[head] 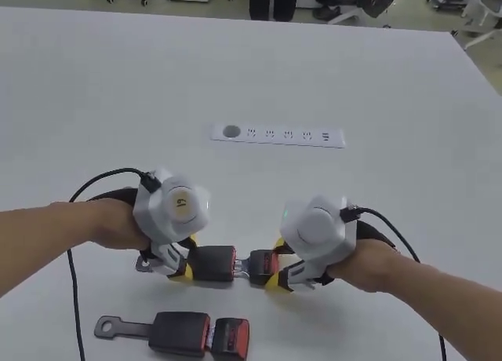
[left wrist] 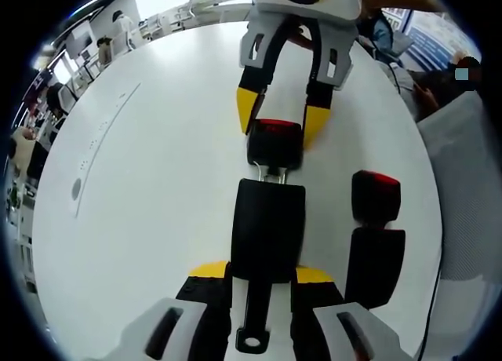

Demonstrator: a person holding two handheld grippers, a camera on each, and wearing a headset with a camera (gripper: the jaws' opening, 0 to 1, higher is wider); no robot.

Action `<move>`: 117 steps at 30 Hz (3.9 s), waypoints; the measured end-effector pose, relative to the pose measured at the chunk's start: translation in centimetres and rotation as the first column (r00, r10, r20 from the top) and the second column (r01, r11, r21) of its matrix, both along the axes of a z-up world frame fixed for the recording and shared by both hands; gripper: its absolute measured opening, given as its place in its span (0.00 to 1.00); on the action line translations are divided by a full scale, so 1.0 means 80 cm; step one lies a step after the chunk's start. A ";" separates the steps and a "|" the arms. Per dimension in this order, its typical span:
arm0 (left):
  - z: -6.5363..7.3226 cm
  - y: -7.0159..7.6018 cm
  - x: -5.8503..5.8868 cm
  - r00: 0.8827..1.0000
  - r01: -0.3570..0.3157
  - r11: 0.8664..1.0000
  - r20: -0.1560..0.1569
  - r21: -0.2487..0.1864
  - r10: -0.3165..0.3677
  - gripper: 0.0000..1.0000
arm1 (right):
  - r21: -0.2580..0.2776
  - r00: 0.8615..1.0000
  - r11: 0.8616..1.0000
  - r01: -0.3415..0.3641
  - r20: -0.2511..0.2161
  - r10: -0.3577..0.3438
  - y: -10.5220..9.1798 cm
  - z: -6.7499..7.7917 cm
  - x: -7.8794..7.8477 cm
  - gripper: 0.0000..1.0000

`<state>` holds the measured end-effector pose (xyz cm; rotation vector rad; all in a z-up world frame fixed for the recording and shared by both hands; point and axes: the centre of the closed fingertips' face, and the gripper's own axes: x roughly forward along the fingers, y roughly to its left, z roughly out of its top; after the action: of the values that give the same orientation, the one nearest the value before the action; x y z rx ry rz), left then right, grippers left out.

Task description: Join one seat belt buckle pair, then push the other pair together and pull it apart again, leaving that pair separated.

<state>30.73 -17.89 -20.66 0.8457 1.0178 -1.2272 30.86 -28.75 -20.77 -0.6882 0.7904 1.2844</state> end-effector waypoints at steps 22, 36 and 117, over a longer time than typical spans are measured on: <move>-0.003 -0.004 0.002 1.000 -0.004 1.000 0.012 0.026 0.004 0.26 | -0.010 0.999 0.999 0.031 -0.015 -0.031 0.020 0.000 0.000 0.29; -0.003 -0.003 0.006 1.000 0.005 0.997 0.026 0.073 -0.007 0.25 | -0.030 0.997 0.997 0.072 -0.019 -0.072 0.024 -0.002 0.000 0.28; -0.006 0.004 0.005 0.998 -0.016 0.998 0.059 0.056 0.013 0.30 | -0.083 0.999 0.996 0.040 0.014 -0.039 -0.069 -0.006 0.001 0.31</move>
<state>31.11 -17.56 -21.13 0.9114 1.0134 -1.1592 30.97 -34.26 -21.28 -0.7429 0.8470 1.2161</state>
